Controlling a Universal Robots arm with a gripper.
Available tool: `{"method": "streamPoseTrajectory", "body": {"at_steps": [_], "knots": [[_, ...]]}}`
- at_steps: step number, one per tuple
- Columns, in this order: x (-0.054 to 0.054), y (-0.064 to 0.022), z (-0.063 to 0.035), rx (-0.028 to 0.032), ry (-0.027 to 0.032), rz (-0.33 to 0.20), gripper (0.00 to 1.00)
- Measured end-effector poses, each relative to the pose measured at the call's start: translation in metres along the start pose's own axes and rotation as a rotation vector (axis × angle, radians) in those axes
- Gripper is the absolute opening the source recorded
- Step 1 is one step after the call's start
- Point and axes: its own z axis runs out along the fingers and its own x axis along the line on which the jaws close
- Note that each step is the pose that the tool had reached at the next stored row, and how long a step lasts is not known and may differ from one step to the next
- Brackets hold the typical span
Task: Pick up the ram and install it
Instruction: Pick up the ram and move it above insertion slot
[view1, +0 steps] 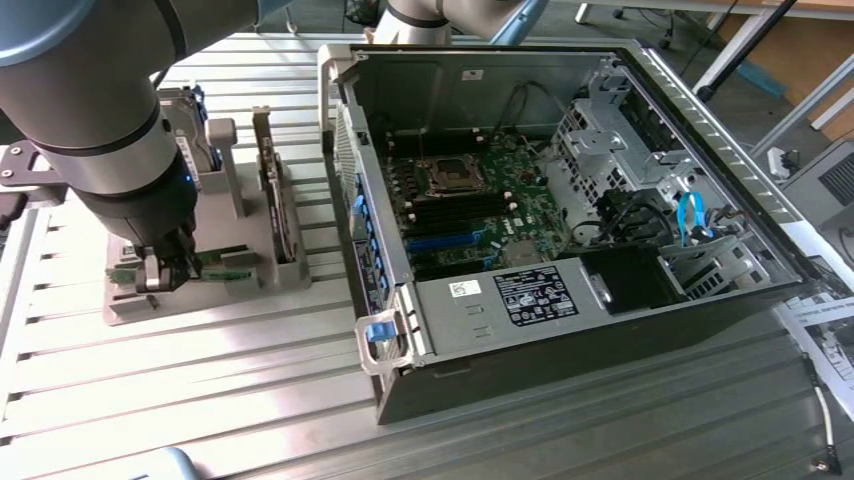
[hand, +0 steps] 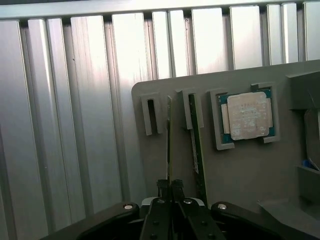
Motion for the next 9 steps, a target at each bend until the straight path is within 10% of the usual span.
{"method": "streamPoseTrajectory", "body": {"at_steps": [9], "knots": [[0.001,0.0116,0.0004,0.0001,-0.0002,0.0,0.13]]}}
